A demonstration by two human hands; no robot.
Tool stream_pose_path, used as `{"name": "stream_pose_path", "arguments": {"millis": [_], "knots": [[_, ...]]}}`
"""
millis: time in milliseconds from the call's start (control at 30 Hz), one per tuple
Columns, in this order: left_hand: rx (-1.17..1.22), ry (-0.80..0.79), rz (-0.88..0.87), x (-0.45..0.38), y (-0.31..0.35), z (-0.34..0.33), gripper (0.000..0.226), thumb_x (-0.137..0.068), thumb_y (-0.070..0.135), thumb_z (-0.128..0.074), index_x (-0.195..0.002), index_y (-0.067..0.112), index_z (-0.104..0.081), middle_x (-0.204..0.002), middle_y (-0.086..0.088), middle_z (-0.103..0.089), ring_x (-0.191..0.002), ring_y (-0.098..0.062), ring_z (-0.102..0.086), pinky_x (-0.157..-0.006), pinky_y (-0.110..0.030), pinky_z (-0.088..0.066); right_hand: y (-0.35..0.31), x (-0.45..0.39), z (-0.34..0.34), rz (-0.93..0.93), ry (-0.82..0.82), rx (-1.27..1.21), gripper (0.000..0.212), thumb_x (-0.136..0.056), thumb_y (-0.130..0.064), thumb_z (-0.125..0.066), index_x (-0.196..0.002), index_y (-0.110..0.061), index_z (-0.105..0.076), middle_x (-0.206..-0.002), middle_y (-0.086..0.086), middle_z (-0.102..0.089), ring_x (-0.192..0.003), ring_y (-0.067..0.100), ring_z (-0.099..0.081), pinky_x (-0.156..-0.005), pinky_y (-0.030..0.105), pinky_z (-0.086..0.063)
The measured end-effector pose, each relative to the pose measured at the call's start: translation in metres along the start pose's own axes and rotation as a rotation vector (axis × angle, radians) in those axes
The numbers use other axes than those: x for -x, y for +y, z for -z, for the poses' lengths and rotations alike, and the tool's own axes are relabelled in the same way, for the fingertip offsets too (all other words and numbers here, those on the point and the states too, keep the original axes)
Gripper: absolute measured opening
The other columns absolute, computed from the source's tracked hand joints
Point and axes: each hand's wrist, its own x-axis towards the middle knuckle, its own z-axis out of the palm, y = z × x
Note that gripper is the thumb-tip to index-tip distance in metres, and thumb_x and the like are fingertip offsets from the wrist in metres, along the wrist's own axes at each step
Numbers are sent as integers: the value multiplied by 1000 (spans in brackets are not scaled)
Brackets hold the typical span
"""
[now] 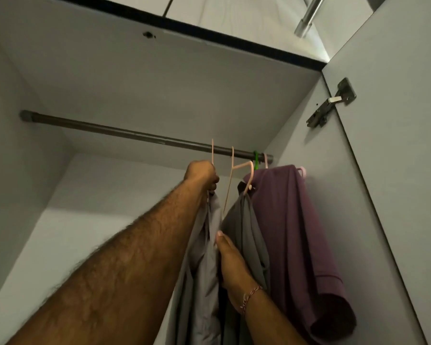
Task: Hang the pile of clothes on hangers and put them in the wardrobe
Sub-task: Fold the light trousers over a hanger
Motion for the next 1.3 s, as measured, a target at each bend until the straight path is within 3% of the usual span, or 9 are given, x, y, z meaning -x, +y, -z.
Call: {"name": "stream_pose_path", "arguments": {"millis": [100, 233, 467, 533, 633, 733, 867, 1067, 1300], "knots": [[-45, -127, -21, 0, -17, -12, 22, -103, 4, -40, -95, 4, -60, -72, -7, -48, -58, -18, -42, -65, -33, -40, 1, 8, -5, -28, 19, 6, 85, -75, -88, -50, -147, -43, -49, -143, -7, -58, -129, 19, -57, -115, 52, -43], [-17, -138, -26, 2, -19, -29, 23, -103, 5, -38, -105, 4, -60, -72, -7, -51, -57, -18, -45, -54, -30, -41, 3, 14, -9, 25, 128, -12, 55, -103, -57, -45, -151, -31, -46, -145, -4, -55, -130, 19, -55, -116, 48, -43], [84, -115, -65, 17, -19, -39, 28, -104, 15, -44, -113, 0, -65, -78, -12, -66, -53, -18, -59, -48, -25, -51, 10, 37, -6, 122, 273, 143, 61, -105, -42, -50, -161, -31, -27, -158, -3, -44, -138, 19, -48, -114, 35, -41], [132, -66, -98, 24, -26, -30, 27, -104, 20, -46, -110, 6, -68, -86, -11, -69, -61, -18, -63, -50, -25, -51, 15, 60, -5, 218, 354, 353, 73, -105, -41, -49, -164, -35, -6, -170, -6, -18, -154, 19, -25, -124, 38, -26], [32, 15, -219, 46, -48, -2, 23, -102, 23, -49, -92, 18, -69, -93, -11, -74, -83, -26, -66, -73, -35, -50, 38, 103, -15, 474, 491, 875, 90, -92, -46, -46, -164, -31, 4, -173, -3, 2, -159, 19, -4, -129, 44, -13], [-102, -36, -333, 96, -96, 46, 21, -103, 22, -51, -107, 19, -72, -103, -5, -76, -97, -16, -69, -82, -30, -51, 76, 148, -38, 600, 342, 1110, 99, -86, -46, -55, -166, -24, -1, -174, 5, -2, -160, 26, -5, -125, 50, -11], [-575, -26, -432, 212, -198, 161, 40, -100, 21, -48, -136, 23, -64, -129, 12, -69, -121, -1, -61, -104, -22, -46, 136, 236, -88, 546, 137, 1058, 100, -81, -39, -60, -166, -23, -10, -173, 6, -5, -159, 27, -9, -122, 56, -20], [-1152, 69, -33, 447, -281, 354, 65, -91, 1, -51, -152, 22, -49, -149, 5, -57, -136, -12, -48, -116, -26, -36, 186, 427, -194, 336, -357, 795, 89, -89, -32, -58, -165, -21, -14, -173, 4, -7, -159, 23, -11, -124, 57, -20], [-1270, 178, 347, 742, -195, 494, 70, -87, -4, -56, -154, 15, -45, -150, -5, -56, -137, -21, -51, -116, -34, -39, 152, 699, -312, 302, -911, 424, 75, -94, -31, -53, -161, -18, -25, -170, 4, -21, -155, 24, -24, -122, 55, -27]]}}
